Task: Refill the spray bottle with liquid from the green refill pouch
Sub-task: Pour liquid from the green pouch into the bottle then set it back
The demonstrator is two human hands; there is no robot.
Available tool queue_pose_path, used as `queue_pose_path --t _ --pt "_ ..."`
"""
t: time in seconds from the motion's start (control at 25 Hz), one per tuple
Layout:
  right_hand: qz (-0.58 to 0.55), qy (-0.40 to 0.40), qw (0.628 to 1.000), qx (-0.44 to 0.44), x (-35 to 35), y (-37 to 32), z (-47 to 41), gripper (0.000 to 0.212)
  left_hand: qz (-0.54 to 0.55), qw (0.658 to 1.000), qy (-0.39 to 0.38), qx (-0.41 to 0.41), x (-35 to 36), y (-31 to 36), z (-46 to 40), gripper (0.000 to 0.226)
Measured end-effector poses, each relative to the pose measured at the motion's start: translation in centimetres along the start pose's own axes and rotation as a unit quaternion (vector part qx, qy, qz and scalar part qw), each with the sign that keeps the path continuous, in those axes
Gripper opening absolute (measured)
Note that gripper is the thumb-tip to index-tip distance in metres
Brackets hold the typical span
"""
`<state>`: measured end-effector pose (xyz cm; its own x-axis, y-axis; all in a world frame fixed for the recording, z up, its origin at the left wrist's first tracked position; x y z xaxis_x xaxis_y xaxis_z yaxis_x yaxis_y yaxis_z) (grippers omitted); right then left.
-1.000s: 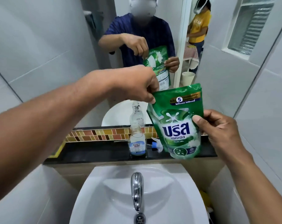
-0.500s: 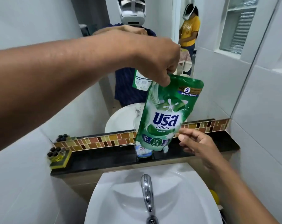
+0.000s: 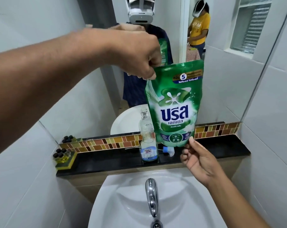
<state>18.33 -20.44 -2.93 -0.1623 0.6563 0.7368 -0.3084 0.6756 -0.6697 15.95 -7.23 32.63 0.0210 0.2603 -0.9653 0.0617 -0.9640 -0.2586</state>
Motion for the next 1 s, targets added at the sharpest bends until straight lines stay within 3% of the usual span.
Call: queue_pose_path --t 0.16,0.32,0.64,1.0 --pt "0.017 0.053 0.998 -0.019 -2.0 -2.5 -1.2 0.004 -0.014 1.000 -0.018 -0.016 4.2 -0.9 -0.7 0.032" --pt "0.071 0.084 0.993 -0.040 -3.8 -5.4 -2.5 0.013 0.005 0.998 -0.048 -0.047 9.3 -2.5 -2.2 0.030" --pt "0.126 0.098 0.985 -0.070 -5.0 -8.5 -6.9 0.012 0.116 0.984 -0.106 -0.081 15.4 -4.5 -6.0 0.024" --pt "0.238 0.095 0.961 -0.108 -4.5 -9.7 -10.3 0.013 0.233 0.964 -0.089 -0.092 23.8 -6.5 -7.2 0.030"
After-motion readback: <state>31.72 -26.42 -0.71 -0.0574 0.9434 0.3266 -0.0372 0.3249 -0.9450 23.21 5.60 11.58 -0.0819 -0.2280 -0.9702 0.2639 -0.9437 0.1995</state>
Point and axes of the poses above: each hand's wrist, its own z-axis away from the middle knuckle, its own x-axis out of the palm, y = z × x, the point moved 10 cm from there along -z, towards the middle knuckle, and after that the axes turned 15 degrees about -x, right-handed, at the moved point
